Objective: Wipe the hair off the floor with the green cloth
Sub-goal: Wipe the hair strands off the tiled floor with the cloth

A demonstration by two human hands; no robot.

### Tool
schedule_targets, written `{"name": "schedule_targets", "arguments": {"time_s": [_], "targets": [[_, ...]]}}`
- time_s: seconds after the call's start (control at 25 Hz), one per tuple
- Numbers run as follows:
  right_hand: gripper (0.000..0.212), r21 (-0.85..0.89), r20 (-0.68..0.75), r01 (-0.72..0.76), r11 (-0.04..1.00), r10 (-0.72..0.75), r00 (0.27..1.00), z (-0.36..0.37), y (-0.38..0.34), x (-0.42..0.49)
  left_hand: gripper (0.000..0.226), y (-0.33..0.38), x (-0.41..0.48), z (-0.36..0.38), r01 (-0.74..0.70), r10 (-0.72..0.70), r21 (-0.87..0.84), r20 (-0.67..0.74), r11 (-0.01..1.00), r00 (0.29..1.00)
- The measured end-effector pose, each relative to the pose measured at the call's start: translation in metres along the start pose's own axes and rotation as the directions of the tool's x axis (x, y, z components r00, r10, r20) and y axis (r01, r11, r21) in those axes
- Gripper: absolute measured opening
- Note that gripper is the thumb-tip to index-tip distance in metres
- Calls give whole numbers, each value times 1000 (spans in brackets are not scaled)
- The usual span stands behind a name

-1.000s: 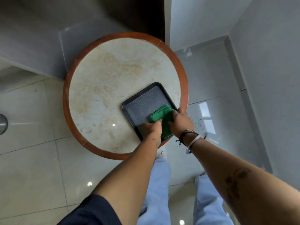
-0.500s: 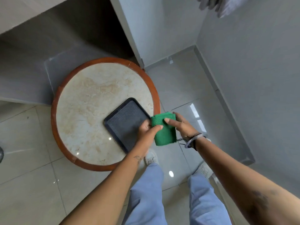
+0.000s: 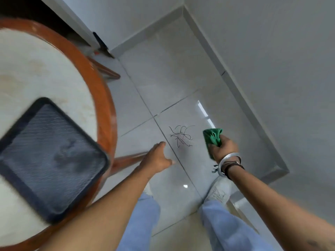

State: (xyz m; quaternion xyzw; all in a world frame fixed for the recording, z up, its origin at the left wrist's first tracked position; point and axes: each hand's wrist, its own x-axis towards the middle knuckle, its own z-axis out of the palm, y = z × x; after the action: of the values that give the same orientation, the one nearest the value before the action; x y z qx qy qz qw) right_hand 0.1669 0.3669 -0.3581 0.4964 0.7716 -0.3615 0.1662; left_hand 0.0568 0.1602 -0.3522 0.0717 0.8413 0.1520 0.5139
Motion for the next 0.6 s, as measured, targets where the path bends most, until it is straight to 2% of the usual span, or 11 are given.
{"name": "schedule_targets", "arguments": {"time_s": [0.08, 0.16, 0.2, 0.28, 0.36, 0.44, 0.52, 0.6], "targets": [[4, -274, -100, 147, 950, -181, 978, 57, 40, 53, 98, -30, 67, 30, -40, 46, 348, -10, 937, 999], [15, -372, -65, 275, 886, -321, 945, 123, 73, 98, 122, -55, 136, 62, -33, 56, 501, -30, 865, 998], [28, -385, 7, 323, 865, -347, 938, 157, 86, 115, 131, -65, 167, 76, -21, 56, 530, -49, 847, 997], [49, -458, 245, 421, 783, -343, 907, 218, 116, 121, 144, -82, 214, 106, 5, 31, 590, -51, 807, 998], [74, -534, 374, 497, 684, -337, 864, 255, 146, 99, 155, -93, 237, 128, 40, -6, 656, -53, 754, 999], [88, -574, 361, 520, 633, -375, 854, 269, 167, 79, 165, -105, 248, 146, 87, -21, 689, -104, 720, 994], [84, -592, 318, 540, 599, -442, 839, 266, 173, 81, 171, -114, 254, 157, 108, -10, 700, -142, 706, 990], [80, -628, 359, 567, 534, -447, 819, 257, 165, 93, 174, -119, 255, 160, 112, 5, 707, -162, 698, 987]]}}
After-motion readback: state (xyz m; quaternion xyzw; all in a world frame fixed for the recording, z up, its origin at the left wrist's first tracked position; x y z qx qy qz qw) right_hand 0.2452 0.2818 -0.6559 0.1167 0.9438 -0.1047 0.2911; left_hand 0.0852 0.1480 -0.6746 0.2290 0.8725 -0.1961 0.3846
